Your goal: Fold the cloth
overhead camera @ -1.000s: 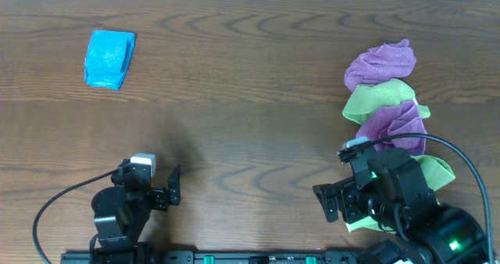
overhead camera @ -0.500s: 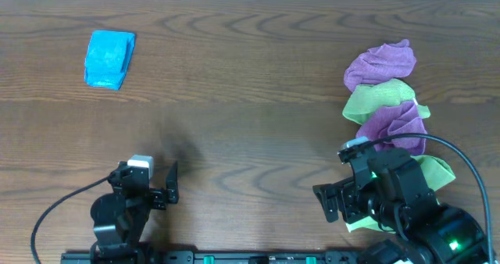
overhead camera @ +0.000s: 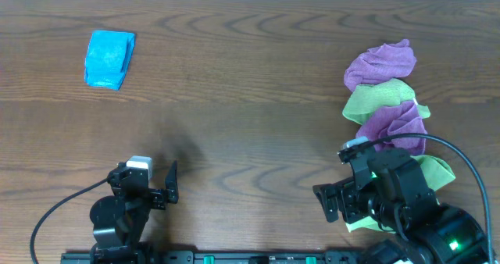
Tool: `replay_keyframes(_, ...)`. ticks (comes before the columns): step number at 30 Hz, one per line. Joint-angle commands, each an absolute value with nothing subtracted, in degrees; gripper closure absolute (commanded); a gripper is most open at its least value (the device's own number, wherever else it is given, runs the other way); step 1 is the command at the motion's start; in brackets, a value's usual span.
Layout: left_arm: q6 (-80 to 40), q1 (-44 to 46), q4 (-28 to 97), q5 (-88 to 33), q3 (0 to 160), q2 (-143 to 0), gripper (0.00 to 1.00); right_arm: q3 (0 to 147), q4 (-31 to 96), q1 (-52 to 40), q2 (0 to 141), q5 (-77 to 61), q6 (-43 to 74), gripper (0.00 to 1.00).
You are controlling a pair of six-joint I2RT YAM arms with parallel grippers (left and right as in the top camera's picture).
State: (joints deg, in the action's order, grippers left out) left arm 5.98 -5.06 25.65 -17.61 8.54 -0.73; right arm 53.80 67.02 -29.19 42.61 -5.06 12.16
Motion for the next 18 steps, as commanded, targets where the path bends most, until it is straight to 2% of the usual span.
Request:
replay_keyframes(1, 5.8, -4.8, 25.7, -17.6, 7.4, -0.2, 0.05, 53.8, 67.1, -29.8, 42.4, -4.5, 12.8, 0.01)
replay_keyframes(18, 5.8, -4.8, 25.7, -17.6, 7.4, -0.3, 0.05, 53.8, 67.0, -28.4, 40.2, -4.5, 12.8, 0.01)
